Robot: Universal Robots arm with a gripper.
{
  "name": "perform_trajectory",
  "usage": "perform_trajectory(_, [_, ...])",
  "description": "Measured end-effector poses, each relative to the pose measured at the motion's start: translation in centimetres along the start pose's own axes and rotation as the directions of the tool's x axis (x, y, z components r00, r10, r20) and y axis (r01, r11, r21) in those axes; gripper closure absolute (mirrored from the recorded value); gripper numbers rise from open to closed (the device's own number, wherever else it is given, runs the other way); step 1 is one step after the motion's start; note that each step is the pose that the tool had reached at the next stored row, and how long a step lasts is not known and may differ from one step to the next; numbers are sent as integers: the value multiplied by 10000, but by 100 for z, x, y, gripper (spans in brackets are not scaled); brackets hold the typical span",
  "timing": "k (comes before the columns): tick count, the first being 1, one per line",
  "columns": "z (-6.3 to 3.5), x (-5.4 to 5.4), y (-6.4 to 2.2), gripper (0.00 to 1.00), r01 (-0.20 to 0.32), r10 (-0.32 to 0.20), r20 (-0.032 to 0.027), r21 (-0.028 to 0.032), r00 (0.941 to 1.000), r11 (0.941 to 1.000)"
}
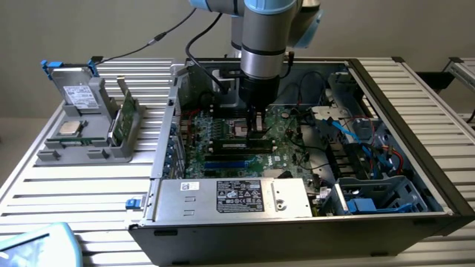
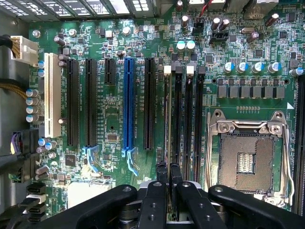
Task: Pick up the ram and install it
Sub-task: 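Insert the ram into the slot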
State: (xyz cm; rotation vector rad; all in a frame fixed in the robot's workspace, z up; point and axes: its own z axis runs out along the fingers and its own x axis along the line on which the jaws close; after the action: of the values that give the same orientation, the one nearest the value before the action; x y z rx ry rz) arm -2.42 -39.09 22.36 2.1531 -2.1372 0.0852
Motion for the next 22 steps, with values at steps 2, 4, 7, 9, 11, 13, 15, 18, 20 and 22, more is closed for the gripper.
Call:
perform_trajectory(2, [0, -1, 0, 87, 0, 0, 1, -1, 10000, 10000])
perform_trajectory(4, [0, -1, 0, 87, 0, 0, 0, -11, 10000, 10000])
perform_trajectory(7, [-1, -2, 1, 87, 3, -3, 1, -48, 10000, 10000])
perform_trajectory(9, [-1, -3, -1, 87, 10, -10, 2, -85, 10000, 10000])
perform_trajectory(11, [-1, -3, -1, 87, 10, -10, 3, -92, 10000, 10000])
perform_trajectory(13, [0, -4, -3, 87, 11, -11, 5, -93, 10000, 10000])
perform_trajectory(15, [-1, -8, -6, 87, 12, -12, 3, -94, 10000, 10000])
perform_trajectory(18, [-2, -12, -9, 87, 15, -15, 2, -94, 10000, 10000])
perform_trajectory(20, [-2, -13, -9, 87, 16, -16, 3, -93, 10000, 10000])
perform_trajectory(22, [-2, -14, -10, 87, 16, -16, 3, -93, 10000, 10000])
